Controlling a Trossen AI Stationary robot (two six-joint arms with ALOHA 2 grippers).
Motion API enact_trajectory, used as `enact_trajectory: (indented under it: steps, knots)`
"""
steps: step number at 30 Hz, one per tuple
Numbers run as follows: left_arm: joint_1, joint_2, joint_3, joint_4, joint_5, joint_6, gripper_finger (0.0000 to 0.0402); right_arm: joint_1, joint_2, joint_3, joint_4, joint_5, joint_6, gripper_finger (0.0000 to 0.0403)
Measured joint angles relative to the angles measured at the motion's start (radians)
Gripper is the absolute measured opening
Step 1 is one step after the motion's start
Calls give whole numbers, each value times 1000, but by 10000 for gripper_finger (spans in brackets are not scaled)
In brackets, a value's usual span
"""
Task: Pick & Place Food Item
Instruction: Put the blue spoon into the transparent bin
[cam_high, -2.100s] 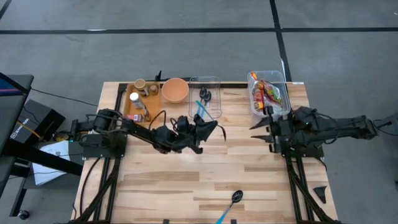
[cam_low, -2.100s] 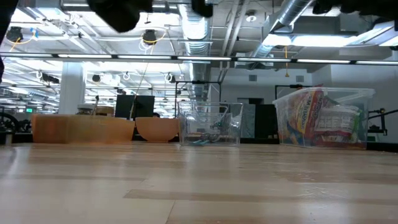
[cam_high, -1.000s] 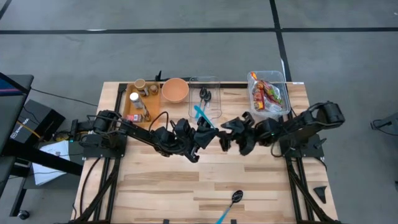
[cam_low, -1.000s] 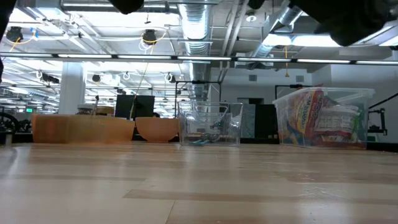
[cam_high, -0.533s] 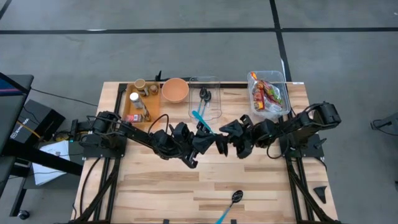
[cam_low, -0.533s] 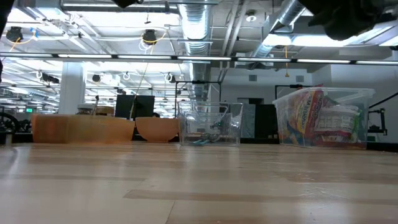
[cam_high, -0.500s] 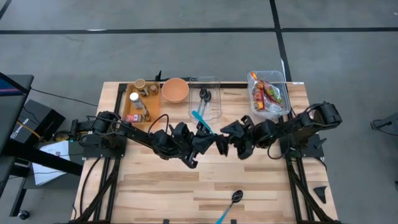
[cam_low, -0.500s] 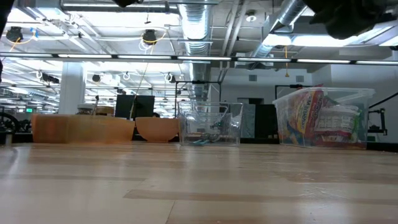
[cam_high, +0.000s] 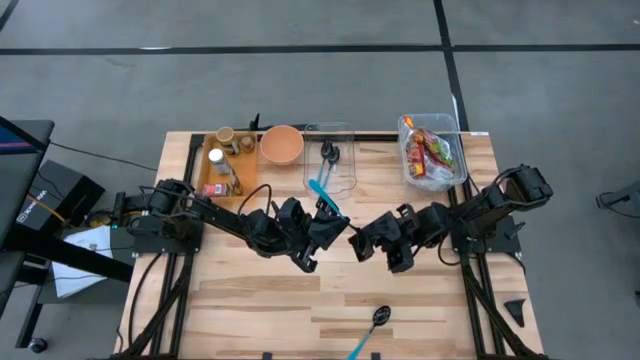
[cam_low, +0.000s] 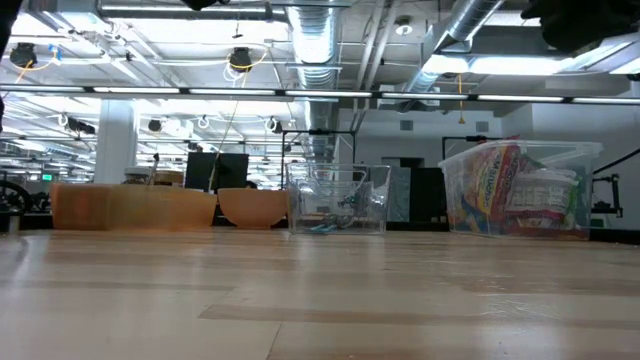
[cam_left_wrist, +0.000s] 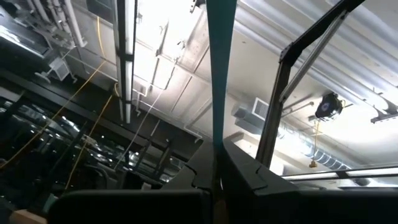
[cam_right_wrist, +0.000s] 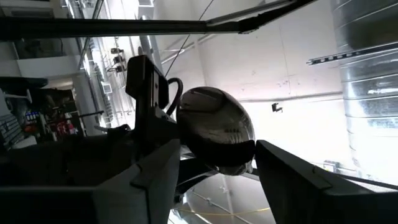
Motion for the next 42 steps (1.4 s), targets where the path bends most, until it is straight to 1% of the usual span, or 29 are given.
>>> enact_trajectory:
  steps: [10,15,18,20,24,25,26,29,34,39,42]
  knots:
    - [0,-1,0,1,-4,-1,5,15,-18,30,0,-21,-42,198]
    - [-2,-1,0,1,-5,0,5,15,-16,32,0,-24,-43,177]
    - [-2,-1,0,1,-4,-1,5,15,-16,33,0,-23,-52,145]
    - [-2,-1,0,0,-3,-2,5,19,-16,32,0,-19,-70,113]
    - [-4,-1,-2,-2,9,-8,6,38,-23,37,3,-9,-134,34]
    - [-4,0,-2,-4,17,-11,6,43,-23,38,3,-2,-155,18]
    - [-4,1,-2,-7,21,-11,7,49,-23,38,3,6,-174,12]
    - [-3,1,-2,-12,40,-11,13,71,-22,44,3,45,-202,16]
    - [-3,-3,-22,-37,54,7,32,107,-21,53,2,95,-249,7]
    - [-1,-1,-50,-77,54,87,48,140,-55,53,0,187,-255,5]
    - [4,-1,-59,-94,55,106,55,159,-79,53,0,191,-255,4]
